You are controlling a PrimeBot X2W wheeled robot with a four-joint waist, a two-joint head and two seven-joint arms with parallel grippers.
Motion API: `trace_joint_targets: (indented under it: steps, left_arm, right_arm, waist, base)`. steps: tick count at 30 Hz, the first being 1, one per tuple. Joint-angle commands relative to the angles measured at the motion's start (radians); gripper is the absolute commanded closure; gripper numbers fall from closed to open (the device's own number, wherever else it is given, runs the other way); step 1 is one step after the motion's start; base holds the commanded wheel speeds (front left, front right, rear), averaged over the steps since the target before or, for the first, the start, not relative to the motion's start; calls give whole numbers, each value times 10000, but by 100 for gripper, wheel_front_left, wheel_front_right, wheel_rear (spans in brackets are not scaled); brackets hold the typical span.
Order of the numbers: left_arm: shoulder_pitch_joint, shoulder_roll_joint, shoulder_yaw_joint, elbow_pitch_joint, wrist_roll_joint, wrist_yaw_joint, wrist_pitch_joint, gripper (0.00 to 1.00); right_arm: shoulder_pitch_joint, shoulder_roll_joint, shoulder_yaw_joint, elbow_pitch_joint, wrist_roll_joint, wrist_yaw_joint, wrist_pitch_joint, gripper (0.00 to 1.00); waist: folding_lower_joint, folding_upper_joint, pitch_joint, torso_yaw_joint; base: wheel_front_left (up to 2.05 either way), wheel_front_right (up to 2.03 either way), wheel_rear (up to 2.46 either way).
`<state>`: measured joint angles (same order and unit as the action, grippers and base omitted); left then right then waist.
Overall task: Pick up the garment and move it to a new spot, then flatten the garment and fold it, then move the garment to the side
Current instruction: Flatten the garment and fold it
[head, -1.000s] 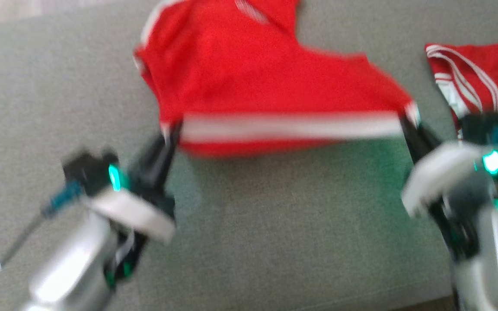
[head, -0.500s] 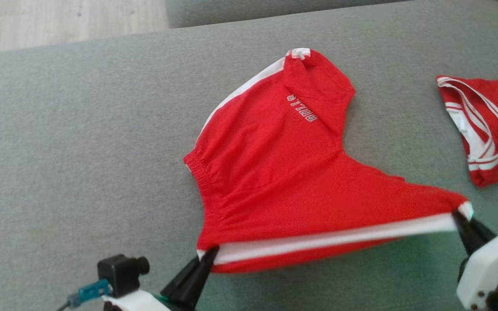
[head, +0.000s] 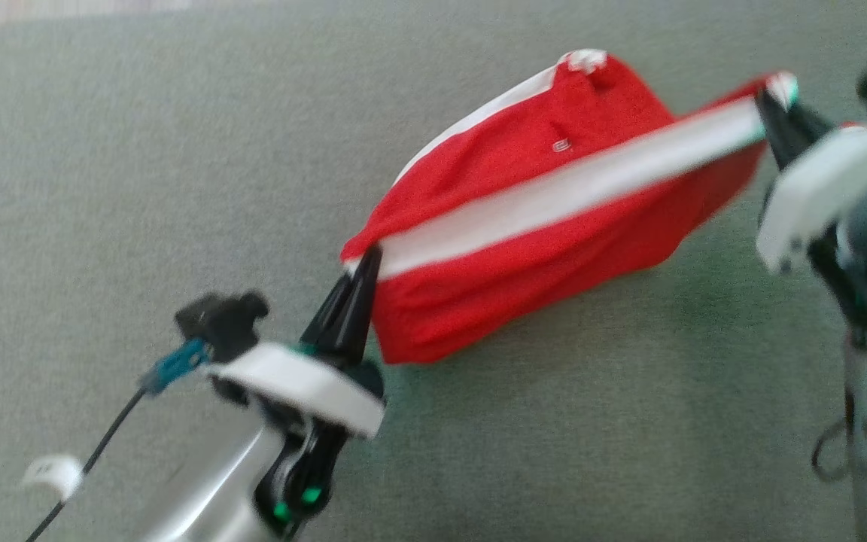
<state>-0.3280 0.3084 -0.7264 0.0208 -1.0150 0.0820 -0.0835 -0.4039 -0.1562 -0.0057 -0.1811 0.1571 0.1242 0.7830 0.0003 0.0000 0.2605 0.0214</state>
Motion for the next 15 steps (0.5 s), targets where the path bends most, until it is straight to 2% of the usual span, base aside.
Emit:
trace_joint_targets:
  steps: [1,9,14,15]
  left_arm:
    - [-716,-235,446,222,11,-67,-128,100]
    - [-2456,-1468,617,2531,217,-85,-601,100]
    - [-3092,-1915,498,3515,193,-418,-642,100]
    - [-3156,-1982,475,3653,153,-500,-645,100]
  right_arm:
    - [-965,-228,430,304,65,65,-121,100]
    - [-3680,-636,1017,3437,196,65,-846,100]
    - [-4427,-570,1196,5106,226,65,-1126,100]
    - [-4512,-520,1226,5359,274,65,-1239,57]
  waist:
    - [-3,0,448,364]
    - [-3,0,1371,909]
    - [-3,0,1669,1086]
    - [-3,0,1691,1103]
  base:
    - [0,0,0]
    - [0,0,0]
    - [0,0,0]
    - [0,0,0]
